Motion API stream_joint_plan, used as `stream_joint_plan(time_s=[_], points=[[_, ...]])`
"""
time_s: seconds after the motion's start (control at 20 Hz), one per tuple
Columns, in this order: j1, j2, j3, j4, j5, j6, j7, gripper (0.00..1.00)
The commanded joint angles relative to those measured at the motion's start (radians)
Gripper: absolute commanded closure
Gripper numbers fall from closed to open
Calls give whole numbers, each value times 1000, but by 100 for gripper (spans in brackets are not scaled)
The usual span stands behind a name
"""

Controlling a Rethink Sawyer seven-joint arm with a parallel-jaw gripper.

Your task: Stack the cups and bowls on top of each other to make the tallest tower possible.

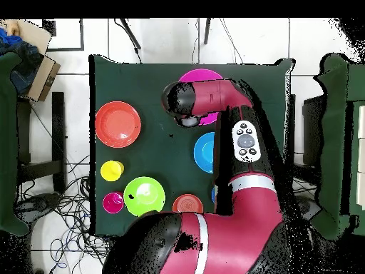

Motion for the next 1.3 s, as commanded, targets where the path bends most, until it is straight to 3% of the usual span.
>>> stream_joint_plan(time_s=[0.05,0.55,1.3], points=[[17,6,36,61,20,-26,32,0],[33,4,24,63,16,-34,51,0],[36,27,44,29,9,14,-18,0]])
